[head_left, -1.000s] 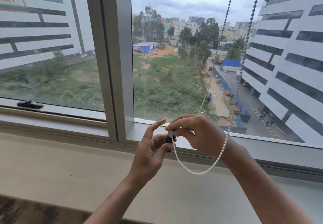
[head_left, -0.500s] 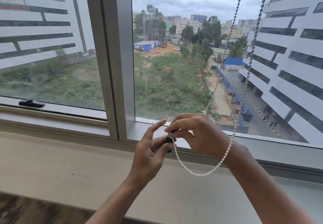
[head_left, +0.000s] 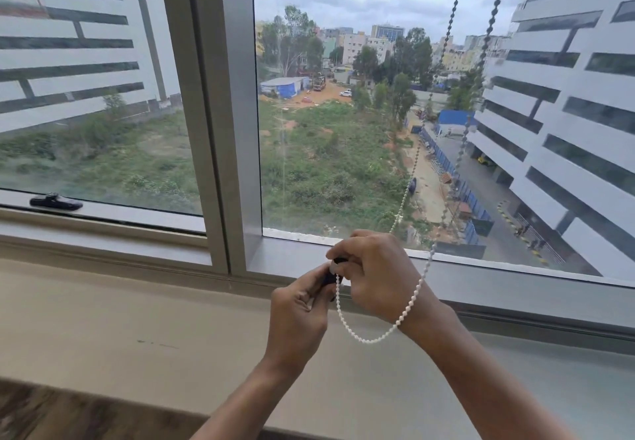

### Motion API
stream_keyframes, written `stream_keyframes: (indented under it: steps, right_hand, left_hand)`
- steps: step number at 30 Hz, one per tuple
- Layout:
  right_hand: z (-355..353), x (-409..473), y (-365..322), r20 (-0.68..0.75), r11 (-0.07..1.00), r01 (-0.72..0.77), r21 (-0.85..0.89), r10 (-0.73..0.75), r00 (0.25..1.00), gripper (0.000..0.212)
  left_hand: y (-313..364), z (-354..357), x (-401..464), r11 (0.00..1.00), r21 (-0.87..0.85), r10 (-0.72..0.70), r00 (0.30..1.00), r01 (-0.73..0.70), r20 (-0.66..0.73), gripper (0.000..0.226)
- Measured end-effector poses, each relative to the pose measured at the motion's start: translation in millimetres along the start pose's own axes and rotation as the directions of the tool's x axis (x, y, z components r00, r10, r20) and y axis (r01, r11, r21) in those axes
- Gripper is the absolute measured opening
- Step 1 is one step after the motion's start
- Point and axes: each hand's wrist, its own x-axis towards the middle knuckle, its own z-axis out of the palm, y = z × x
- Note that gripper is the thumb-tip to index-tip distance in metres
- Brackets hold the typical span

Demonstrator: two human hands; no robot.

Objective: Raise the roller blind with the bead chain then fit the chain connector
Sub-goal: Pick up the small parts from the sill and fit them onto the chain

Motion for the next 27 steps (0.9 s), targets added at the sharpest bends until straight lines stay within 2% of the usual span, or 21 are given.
stream_keyframes:
  steps: [6,8,11,13,17,22,24,27]
  right_hand:
    - [10.4,-7.7,19.9,0.002,0.992,-0.116,0.051,0.116,0.993,0.019]
    - [15.6,-13.5,27.6,-0.005,0.975,-0.168,0.146,0.171,0.985,0.019]
    - [26.6,-25.9,38.0,-0.049,0.897,-0.279,0.342,0.313,0.948,0.022]
    - [37.0,-34.6,44.0,-0.096,0.832,-0.332,0.445,0.413,0.906,0.013]
    - [64.0,-53.2,57.7,-0.073,0.628,-0.431,0.648,0.614,0.786,0.013]
    - [95.5,-77.4,72.7,-0.009,0.525,-0.532,0.664,0.718,0.696,0.025]
    - [103.4,-83.4,76.2,0.035,0.482,-0.546,0.685,0.727,0.685,0.031]
    - [111.3,-89.4,81.4,0.046,0.474,-0.54,0.696,0.72,0.692,0.03]
  left_hand:
    - [-13.0,3.7,-2.9,0.995,-0.045,-0.093,0.996,0.094,0.014,0.06]
    - [-16.2,3.8,-2.6,0.989,-0.08,-0.122,0.992,0.124,0.031,0.058]
    - [-23.8,3.2,-1.9,0.982,-0.109,-0.153,0.987,0.157,0.045,0.054]
    - [-31.2,3.6,-1.3,0.976,-0.11,-0.181,0.982,0.186,0.053,0.049]
    - [-44.6,7.5,-2.4,0.948,-0.138,-0.279,0.956,0.289,0.086,0.033]
    - [-62.6,14.6,-8.3,0.913,-0.134,-0.375,0.922,0.386,0.101,0.031]
    - [-71.1,16.7,-10.5,0.903,-0.117,-0.402,0.909,0.414,0.111,0.033]
    - [-84.3,20.0,-13.0,0.887,-0.092,-0.441,0.889,0.453,0.127,0.035]
